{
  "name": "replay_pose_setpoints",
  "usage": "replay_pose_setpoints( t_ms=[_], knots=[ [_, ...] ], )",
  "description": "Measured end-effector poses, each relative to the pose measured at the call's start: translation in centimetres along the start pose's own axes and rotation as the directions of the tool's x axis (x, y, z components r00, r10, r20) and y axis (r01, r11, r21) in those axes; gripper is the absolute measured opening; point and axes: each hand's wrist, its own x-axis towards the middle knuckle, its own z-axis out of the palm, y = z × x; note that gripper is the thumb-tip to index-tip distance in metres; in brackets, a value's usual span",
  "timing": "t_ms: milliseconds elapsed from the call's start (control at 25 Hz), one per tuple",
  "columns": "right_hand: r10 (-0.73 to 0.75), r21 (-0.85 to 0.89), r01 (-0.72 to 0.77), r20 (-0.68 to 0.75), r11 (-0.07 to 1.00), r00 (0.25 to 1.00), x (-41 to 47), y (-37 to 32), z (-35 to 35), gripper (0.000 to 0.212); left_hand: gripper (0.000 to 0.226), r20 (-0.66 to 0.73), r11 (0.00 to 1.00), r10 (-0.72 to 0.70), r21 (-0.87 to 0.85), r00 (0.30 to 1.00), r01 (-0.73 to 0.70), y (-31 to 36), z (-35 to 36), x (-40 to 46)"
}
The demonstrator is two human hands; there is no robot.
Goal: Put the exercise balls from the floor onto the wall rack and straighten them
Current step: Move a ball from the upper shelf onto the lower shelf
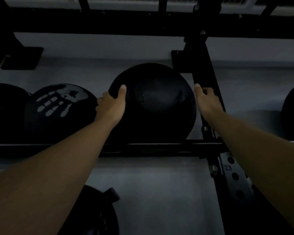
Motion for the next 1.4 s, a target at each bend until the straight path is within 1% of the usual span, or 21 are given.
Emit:
replay_pose_setpoints(
  t_ms=[80,120,200,280,320,440,560,720,760,840,880,920,1040,1080,1200,1320,1400],
  knots=[
    [0.043,0.094,-0.047,0.048,0.994,0.998,1.9,0.8,1.7,0.081,0.101,-0.001,0.997,-0.043,-0.067,0.999,0.043,0.4,1.2,2.1],
    [0.048,0.167,-0.062,0.085,0.984,0.995,2.7,1.1,2.7,0.086,0.103,-0.020,0.995,-0.044,-0.091,0.999,0.042,0.3,1.7,2.9],
    [0.043,0.343,-0.092,0.146,0.935,0.988,3.7,1.8,4.1,0.096,0.106,-0.069,0.993,0.003,-0.120,0.998,-0.011,-0.4,2.9,3.9],
    [0.025,0.471,-0.100,0.162,0.876,0.987,4.6,3.1,5.2,0.112,0.110,-0.123,0.982,0.051,-0.175,0.991,-0.072,-1.3,3.8,4.7],
    [0.025,0.517,-0.109,0.167,0.849,0.986,5.0,3.8,5.5,0.114,0.112,-0.152,0.975,0.059,-0.203,0.987,-0.089,-1.7,4.1,5.0],
    [0.031,0.604,-0.142,0.190,0.785,0.981,5.4,4.8,6.5,0.094,0.111,-0.210,0.953,0.050,-0.284,0.976,-0.110,-2.6,4.3,5.7],
    [0.053,0.625,-0.148,0.169,0.766,0.984,5.3,4.9,6.9,0.088,0.103,-0.183,0.923,0.032,-0.371,0.983,-0.099,-3.1,3.9,5.7],
    [0.044,0.617,-0.171,0.216,0.768,0.975,3.6,3.8,6.0,0.081,0.096,-0.107,0.900,0.009,-0.433,0.994,-0.055,-3.3,2.7,4.7],
    [0.036,0.618,-0.167,0.218,0.769,0.975,3.2,3.5,5.6,0.083,0.098,-0.083,0.883,0.007,-0.468,0.997,-0.045,-3.1,2.3,4.5],
    [0.027,0.627,-0.154,0.207,0.763,0.978,2.4,2.7,4.9,0.092,0.115,-0.025,0.839,-0.019,-0.545,1.000,0.002,-2.5,1.3,4.1],
    [0.018,0.635,-0.130,0.179,0.761,0.984,1.9,2.2,4.5,0.094,0.122,-0.006,0.827,-0.035,-0.562,0.999,0.025,-2.0,0.8,3.8],
    [0.005,0.644,-0.088,0.130,0.760,0.992,1.3,1.6,4.1,0.094,0.123,-0.003,0.823,-0.039,-0.567,0.999,0.030,-1.7,0.3,3.5],
    [-0.053,0.653,0.077,-0.057,0.753,0.997,-0.8,-0.7,2.6,0.096,0.113,-0.054,0.792,0.008,-0.609,0.998,-0.040,-0.9,-0.8,2.1],
    [-0.071,0.651,0.115,-0.094,0.750,0.993,-1.4,-1.4,2.0,0.097,0.110,-0.080,0.780,0.014,-0.623,0.997,-0.061,-0.6,-1.3,1.5],
    [-0.127,0.650,0.184,-0.134,0.737,0.983,-2.8,-3.1,0.6,0.095,0.107,-0.126,0.745,0.027,-0.659,0.992,-0.104,0.3,-2.6,-0.2],
    [-0.162,0.599,0.232,-0.170,0.766,0.972,-5.2,-3.9,-1.4,0.092,0.100,-0.144,0.719,0.052,-0.681,0.988,-0.138,1.2,-3.9,-2.8],
    [-0.166,0.598,0.255,-0.201,0.759,0.965,-7.1,-4.8,-2.9,0.088,0.097,-0.138,0.701,0.077,-0.697,0.987,-0.152,2.0,-5.0,-4.3]
  ],
)
